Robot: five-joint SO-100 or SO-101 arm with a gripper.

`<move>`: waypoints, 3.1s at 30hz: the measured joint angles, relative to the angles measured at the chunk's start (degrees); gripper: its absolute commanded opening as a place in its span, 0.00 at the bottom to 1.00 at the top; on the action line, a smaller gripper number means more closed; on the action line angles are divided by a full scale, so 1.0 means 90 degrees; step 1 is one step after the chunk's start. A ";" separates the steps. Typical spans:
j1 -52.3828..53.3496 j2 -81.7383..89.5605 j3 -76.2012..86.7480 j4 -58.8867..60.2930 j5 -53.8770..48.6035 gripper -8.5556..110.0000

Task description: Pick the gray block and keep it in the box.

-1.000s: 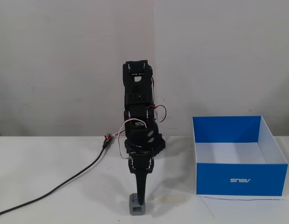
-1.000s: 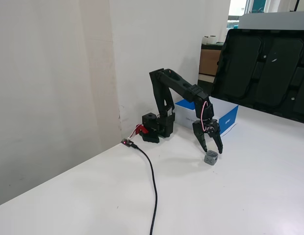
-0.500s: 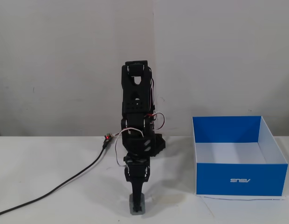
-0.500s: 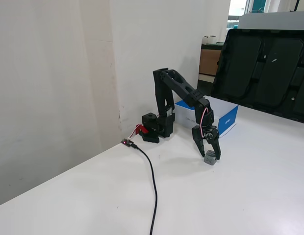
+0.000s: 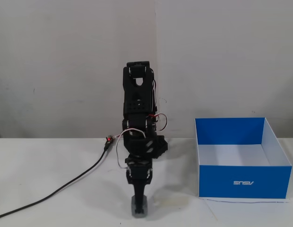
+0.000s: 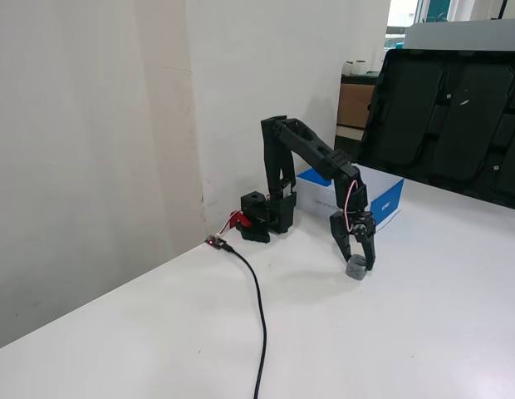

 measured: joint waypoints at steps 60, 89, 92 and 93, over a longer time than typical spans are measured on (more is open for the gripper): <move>-0.3750 0.2422 -0.1934 0.3018 -0.1846 0.07; 0.1621 0.7314 0.4365 -0.0713 -0.0918 0.07; 0.1621 0.8262 0.4844 -0.0449 -0.0918 0.07; 0.1621 0.8594 0.4980 -0.0312 -0.0918 0.07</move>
